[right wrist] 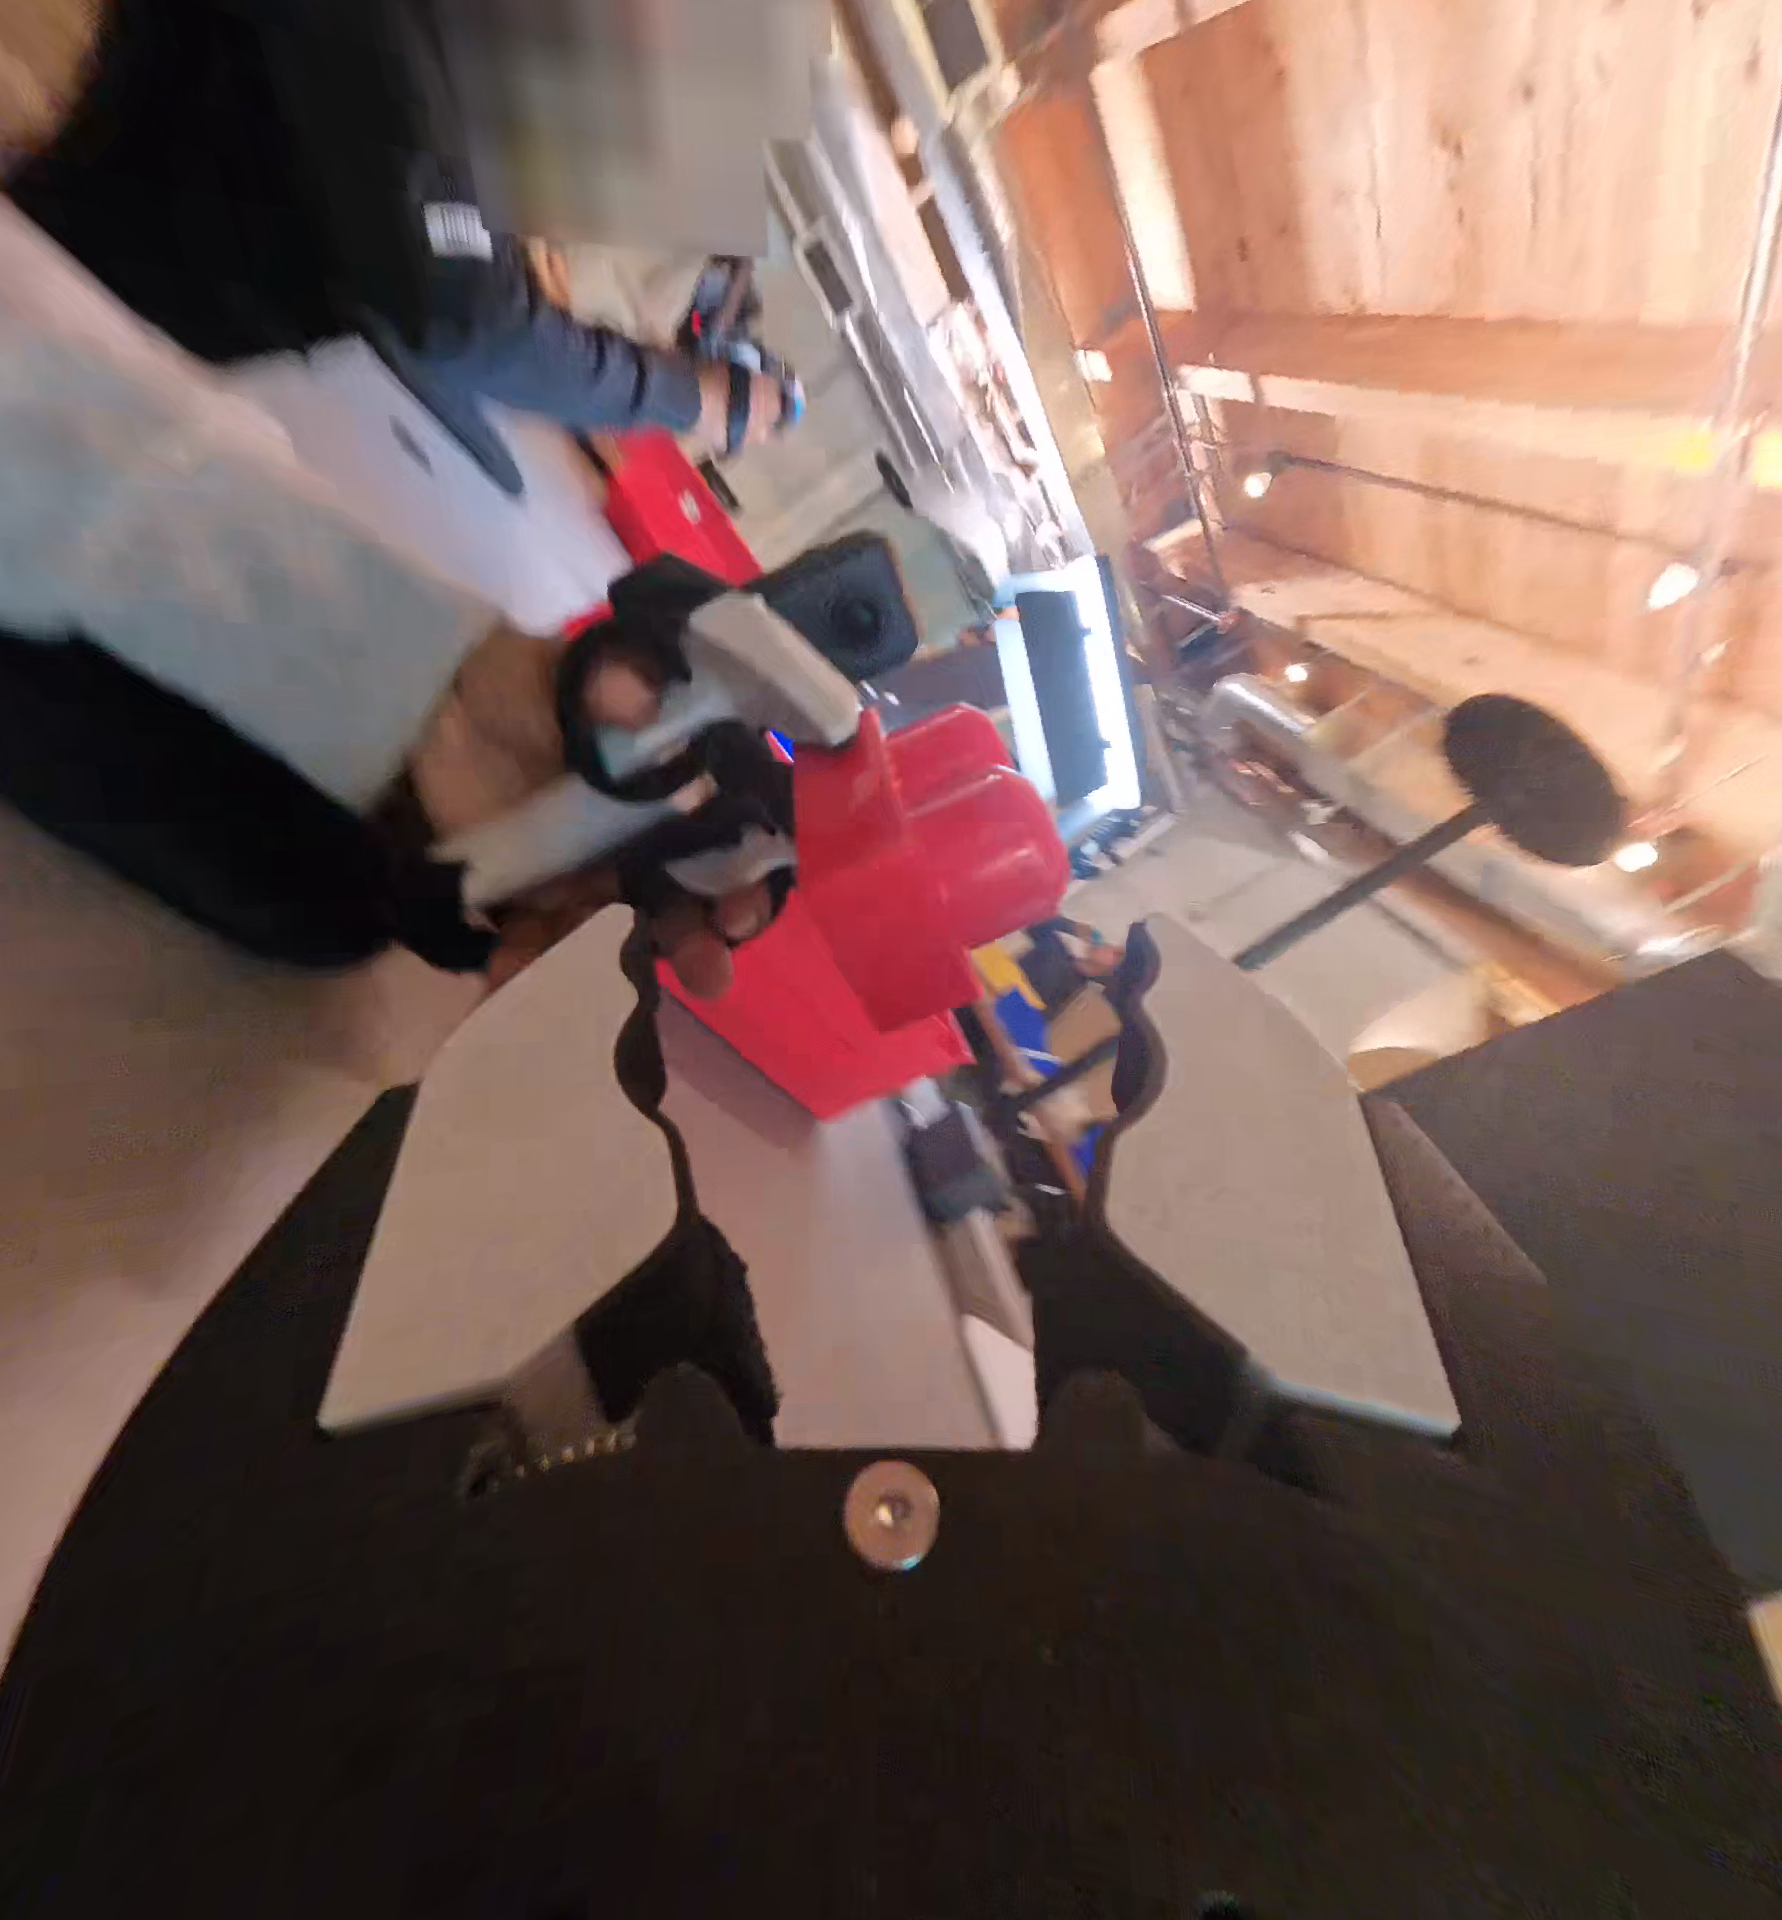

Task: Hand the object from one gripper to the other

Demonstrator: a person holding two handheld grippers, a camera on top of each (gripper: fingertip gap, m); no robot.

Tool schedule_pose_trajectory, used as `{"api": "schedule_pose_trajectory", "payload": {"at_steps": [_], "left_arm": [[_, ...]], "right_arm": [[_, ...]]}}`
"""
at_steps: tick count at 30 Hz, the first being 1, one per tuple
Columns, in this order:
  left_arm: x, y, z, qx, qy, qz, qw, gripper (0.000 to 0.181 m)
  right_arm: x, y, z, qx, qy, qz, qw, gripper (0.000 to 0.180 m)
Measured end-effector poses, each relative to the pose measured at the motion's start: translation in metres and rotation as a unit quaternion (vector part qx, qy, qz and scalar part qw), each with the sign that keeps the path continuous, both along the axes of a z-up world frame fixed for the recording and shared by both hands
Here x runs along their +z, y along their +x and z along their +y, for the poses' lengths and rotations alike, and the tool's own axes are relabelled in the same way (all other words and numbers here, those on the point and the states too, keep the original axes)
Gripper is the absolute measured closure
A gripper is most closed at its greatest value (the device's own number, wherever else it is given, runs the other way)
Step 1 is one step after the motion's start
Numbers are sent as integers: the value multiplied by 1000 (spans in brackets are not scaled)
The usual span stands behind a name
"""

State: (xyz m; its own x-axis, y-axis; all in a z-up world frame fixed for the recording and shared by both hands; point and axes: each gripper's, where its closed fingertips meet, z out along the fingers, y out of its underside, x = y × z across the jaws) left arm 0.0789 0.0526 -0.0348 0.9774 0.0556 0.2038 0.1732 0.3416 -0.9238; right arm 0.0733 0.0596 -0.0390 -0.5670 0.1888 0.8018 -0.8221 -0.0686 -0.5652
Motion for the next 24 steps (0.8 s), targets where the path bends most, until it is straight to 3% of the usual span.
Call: {"api": "schedule_pose_trajectory", "payload": {"at_steps": [3, 5, 7, 9, 12, 15, 18, 21, 24], "left_arm": [[-12, -3, 7, -5, -33, -24, 999, 145], [-16, -2, 10, -14, -43, -36, 998, 145], [-17, -3, 11, -13, -47, -38, 998, 145], [-18, -5, 13, 15, -54, 4, 998, 138], [-13, -8, 13, 79, -60, 83, 992, 108], [-6, -6, 11, 78, -35, 87, 993, 109], [0, -3, 10, 85, -20, 114, 990, 110], [-8, -2, 16, 121, -74, 190, 971, 111], [-19, -1, 22, 112, -118, 209, 964, 129]], "right_arm": [[-3, -1, -6, -57, 7, 87, 995, 102], [-3, -4, -7, -80, 12, 117, 990, 130], [-4, -6, -6, -84, 18, 106, 991, 131], [-3, -8, -4, -63, 16, 41, 997, 132], [0, -9, -1, 17, 22, -148, 989, 131], [6, -6, 7, 106, 20, -290, 951, 132], [2, -7, 7, 125, 40, -332, 934, 132], [-10, -2, 2, 153, 89, -413, 893, 131], [-17, 1, -1, 158, 111, -424, 885, 131]]}}
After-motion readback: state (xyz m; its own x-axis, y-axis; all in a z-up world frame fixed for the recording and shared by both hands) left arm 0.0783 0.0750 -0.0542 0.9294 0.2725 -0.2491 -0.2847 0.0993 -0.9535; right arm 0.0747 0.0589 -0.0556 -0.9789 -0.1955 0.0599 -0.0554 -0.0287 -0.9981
